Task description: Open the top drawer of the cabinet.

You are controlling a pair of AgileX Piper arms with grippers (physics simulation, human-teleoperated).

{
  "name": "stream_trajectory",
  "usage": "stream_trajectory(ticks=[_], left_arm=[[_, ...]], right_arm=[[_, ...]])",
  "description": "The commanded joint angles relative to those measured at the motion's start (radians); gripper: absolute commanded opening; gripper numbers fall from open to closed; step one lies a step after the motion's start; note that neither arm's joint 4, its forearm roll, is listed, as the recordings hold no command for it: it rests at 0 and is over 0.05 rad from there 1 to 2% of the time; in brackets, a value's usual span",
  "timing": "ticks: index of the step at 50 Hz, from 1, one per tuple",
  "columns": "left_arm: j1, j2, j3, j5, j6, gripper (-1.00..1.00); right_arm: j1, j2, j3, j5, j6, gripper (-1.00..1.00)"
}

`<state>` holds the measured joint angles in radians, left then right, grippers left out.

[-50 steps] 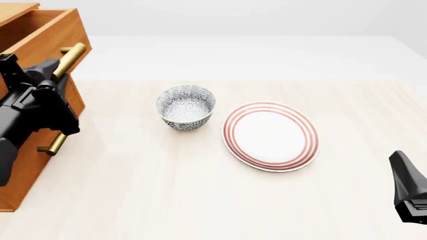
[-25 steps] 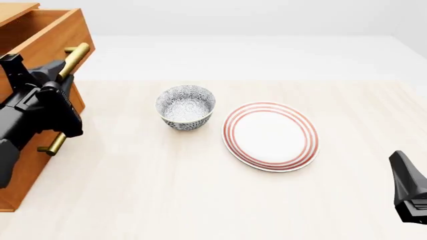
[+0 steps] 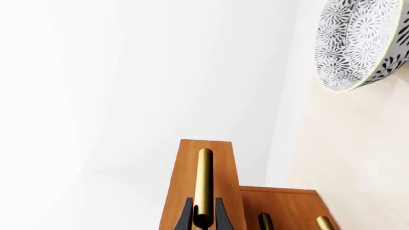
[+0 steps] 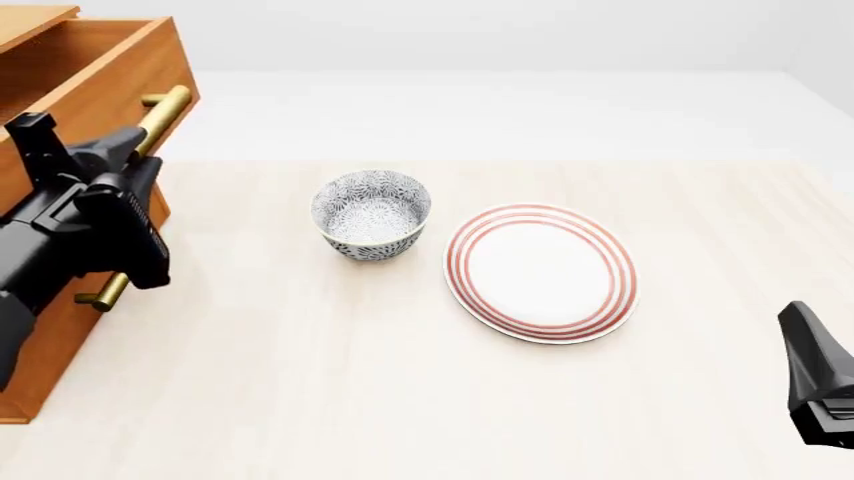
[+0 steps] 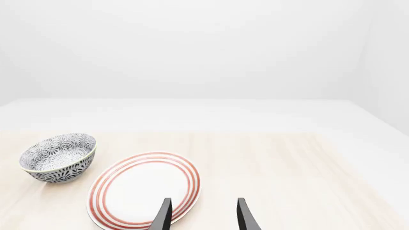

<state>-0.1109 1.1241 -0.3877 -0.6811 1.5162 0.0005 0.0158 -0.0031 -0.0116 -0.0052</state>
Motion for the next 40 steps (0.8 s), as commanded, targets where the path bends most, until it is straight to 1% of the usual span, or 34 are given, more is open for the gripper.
stream_trajectory(ticks=[1, 7, 11, 23, 27, 32, 33, 40], left_arm=[[-0.046, -0.045, 0.048, 0.019, 0.008, -1.0], [-0.051, -0.041, 0.052, 0.008, 0.009, -1.0], [-0.057, -0.056, 0.044, 0.028, 0.005, -1.0], [-0.08, -0.063, 0.056, 0.008, 0.009, -1.0], [-0.1, -0.08, 0.045, 0.03, 0.008, -1.0], [-0.106, -0.092, 0.054, 0.029, 0.013, -1.0], [-0.109, -0.103, 0.054, 0.041, 0.012, 1.0], [-0.13, -0.128, 0.072, 0.041, 0.015, 1.0]], right_arm=[[0.0, 0.0, 0.0, 0.0, 0.0, 1.0], [0.0, 0.0, 0.0, 0.0, 0.0, 1.0], [0.0, 0.0, 0.0, 0.0, 0.0, 1.0], [0.0, 0.0, 0.0, 0.0, 0.0, 1.0], [0.0, 0.0, 0.0, 0.0, 0.0, 1.0], [0.0, 0.0, 0.0, 0.0, 0.0, 1.0], [0.0, 0.0, 0.0, 0.0, 0.0, 1.0], [0.0, 0.0, 0.0, 0.0, 0.0, 1.0]])
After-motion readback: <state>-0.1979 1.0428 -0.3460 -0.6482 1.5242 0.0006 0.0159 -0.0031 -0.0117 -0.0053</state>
